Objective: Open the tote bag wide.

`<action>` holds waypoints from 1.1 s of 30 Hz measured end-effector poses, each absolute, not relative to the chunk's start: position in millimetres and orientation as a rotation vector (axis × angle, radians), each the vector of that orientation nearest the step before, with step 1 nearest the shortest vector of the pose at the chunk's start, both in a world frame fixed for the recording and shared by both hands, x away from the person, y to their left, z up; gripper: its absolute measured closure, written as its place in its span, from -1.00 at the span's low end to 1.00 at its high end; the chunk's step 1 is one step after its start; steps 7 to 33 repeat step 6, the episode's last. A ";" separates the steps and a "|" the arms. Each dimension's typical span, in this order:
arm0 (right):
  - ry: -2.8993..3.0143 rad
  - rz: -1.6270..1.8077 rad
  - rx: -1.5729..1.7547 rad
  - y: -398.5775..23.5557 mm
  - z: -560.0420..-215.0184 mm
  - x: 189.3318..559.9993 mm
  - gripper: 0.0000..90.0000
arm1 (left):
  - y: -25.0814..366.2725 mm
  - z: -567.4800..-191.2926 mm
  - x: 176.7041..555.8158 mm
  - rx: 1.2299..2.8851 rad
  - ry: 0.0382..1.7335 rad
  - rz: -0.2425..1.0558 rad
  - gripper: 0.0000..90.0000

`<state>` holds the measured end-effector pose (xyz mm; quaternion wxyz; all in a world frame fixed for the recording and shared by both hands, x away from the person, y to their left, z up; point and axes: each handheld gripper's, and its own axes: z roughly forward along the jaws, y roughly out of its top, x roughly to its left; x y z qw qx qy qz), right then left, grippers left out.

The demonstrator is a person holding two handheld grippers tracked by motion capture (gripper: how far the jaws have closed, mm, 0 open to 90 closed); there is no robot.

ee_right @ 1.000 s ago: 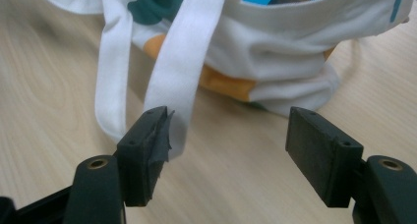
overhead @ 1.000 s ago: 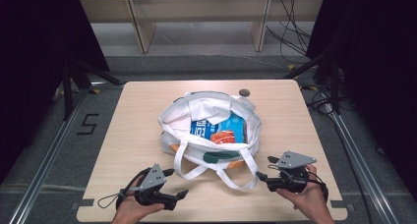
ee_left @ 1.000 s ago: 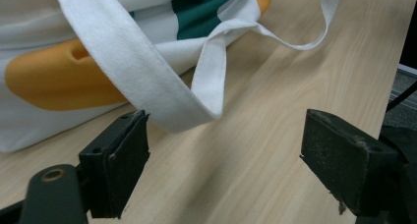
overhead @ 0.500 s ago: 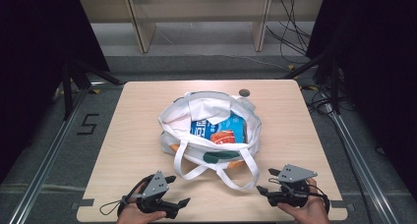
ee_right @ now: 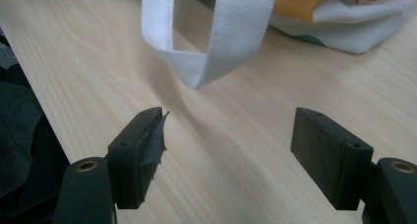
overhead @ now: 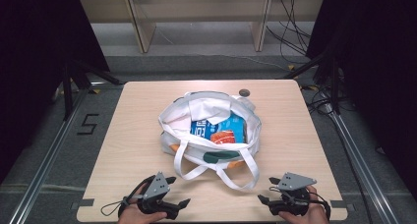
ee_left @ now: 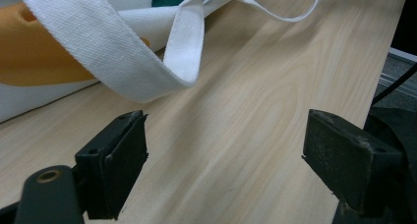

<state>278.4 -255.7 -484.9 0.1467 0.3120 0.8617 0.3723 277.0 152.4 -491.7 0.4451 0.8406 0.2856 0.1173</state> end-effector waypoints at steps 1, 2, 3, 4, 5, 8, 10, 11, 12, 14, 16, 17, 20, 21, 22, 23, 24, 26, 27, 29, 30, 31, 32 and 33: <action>2.485 1.069 0.900 -255.5 -485.2 278.4 -0.34 | 152.4 -491.8 277.0 2.082 0.709 0.288 -0.64; 2.493 1.067 0.912 -255.1 -485.2 277.7 -0.34 | 152.5 -491.8 277.2 2.082 0.710 0.288 -0.64; 2.498 1.071 0.879 -255.3 -485.7 279.3 -0.34 | 152.7 -491.8 277.3 2.082 0.711 0.289 -0.64; 2.506 1.070 0.887 -254.9 -485.9 279.1 -0.34 | 152.5 -491.8 277.0 2.077 0.715 0.293 -0.64; 2.496 1.073 0.880 -254.8 -486.2 279.4 -0.34 | 153.8 -491.0 278.4 2.095 0.695 0.311 -0.64; 2.492 1.070 0.878 -254.9 -486.3 279.6 -0.34 | 153.2 -492.0 278.0 2.077 0.719 0.298 -0.64; 2.492 1.070 0.878 -254.9 -486.3 279.6 -0.34 | 153.2 -492.0 278.0 2.077 0.719 0.298 -0.64; 2.492 1.070 0.878 -254.9 -486.3 279.6 -0.34 | 153.2 -492.0 278.0 2.077 0.719 0.298 -0.64; 2.492 1.070 0.878 -254.9 -486.3 279.6 -0.34 | 153.2 -492.0 278.0 2.077 0.719 0.298 -0.64; 2.492 1.070 0.878 -254.9 -486.3 279.6 -0.34 | 153.2 -492.0 278.0 2.077 0.719 0.298 -0.64; 2.492 1.070 0.878 -254.9 -486.3 279.6 -0.34 | 153.2 -492.0 278.0 2.077 0.719 0.298 -0.64; 2.492 1.070 0.878 -254.9 -486.3 279.6 -0.34 | 153.2 -492.0 278.0 2.077 0.719 0.298 -0.64; 2.492 1.070 0.878 -254.9 -486.3 279.6 -0.34 | 153.2 -492.0 278.0 2.077 0.719 0.298 -0.64; 2.492 1.070 0.878 -254.9 -486.3 279.6 -0.34 | 153.2 -492.0 278.0 2.077 0.719 0.298 -0.64; 2.492 1.070 0.878 -254.9 -486.3 279.6 -0.34 | 153.2 -492.0 278.0 2.077 0.719 0.298 -0.64; 2.492 1.070 0.878 -254.9 -486.3 279.6 -0.34 | 153.2 -492.0 278.0 2.077 0.719 0.298 -0.64; 2.492 1.070 0.878 -254.9 -486.3 279.6 -0.34 | 153.2 -492.0 278.0 2.077 0.719 0.298 -0.64; 2.492 1.070 0.878 -254.9 -486.3 279.6 -0.34 | 153.2 -492.0 278.0 2.077 0.719 0.298 -0.64; 2.492 1.070 0.878 -254.9 -486.3 279.6 -0.34 | 153.2 -492.0 278.0 2.077 0.719 0.298 -0.64; 2.492 1.070 0.878 -254.9 -486.3 279.6 -0.34 | 153.2 -492.0 278.0 2.077 0.719 0.298 -0.64; 2.492 1.070 0.878 -254.9 -486.3 279.6 -0.34 | 153.2 -492.0 278.0 2.077 0.719 0.298 -0.64; 2.492 1.070 0.878 -254.9 -486.3 279.6 -0.34 | 153.2 -492.0 278.0 2.077 0.719 0.298 -0.64; 2.492 1.070 0.878 -254.9 -486.3 279.6 -0.34 | 153.2 -492.0 278.0 2.077 0.719 0.298 -0.64; 2.492 1.070 0.878 -254.9 -486.3 279.6 -0.34 | 153.2 -492.0 278.0 2.077 0.719 0.298 -0.64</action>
